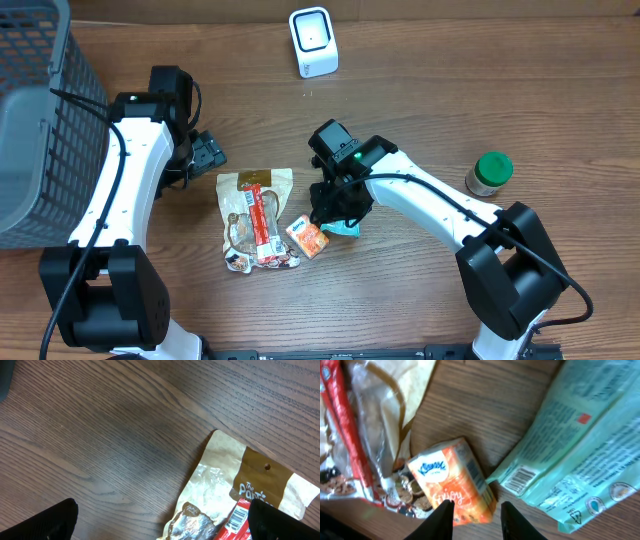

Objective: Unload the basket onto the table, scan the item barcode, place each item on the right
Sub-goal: 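Lower the right gripper and grasp the orange Kleenex pack, then lift the Kleenex pack and carry it rightward toward the jar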

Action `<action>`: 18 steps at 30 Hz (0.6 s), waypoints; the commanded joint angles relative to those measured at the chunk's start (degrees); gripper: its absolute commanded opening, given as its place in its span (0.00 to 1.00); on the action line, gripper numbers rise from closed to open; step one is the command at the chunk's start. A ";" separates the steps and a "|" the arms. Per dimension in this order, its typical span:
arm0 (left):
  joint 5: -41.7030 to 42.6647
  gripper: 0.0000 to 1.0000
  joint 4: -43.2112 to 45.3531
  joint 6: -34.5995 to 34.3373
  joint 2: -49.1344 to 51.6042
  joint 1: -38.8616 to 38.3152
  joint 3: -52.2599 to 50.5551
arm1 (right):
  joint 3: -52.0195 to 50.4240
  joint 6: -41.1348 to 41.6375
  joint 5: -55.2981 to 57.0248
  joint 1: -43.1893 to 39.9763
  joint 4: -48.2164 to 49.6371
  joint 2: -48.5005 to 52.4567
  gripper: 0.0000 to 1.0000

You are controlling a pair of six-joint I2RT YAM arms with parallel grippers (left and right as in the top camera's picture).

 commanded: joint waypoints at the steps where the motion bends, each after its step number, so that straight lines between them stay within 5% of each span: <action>1: -0.31 0.99 0.02 -0.15 -0.22 0.09 0.79 | -0.44 -6.82 -3.76 0.83 0.26 -1.51 0.41; 18: -0.31 1.00 0.02 -0.15 -0.22 0.09 0.79 | -8.59 -6.97 -5.20 1.99 10.40 -1.40 0.31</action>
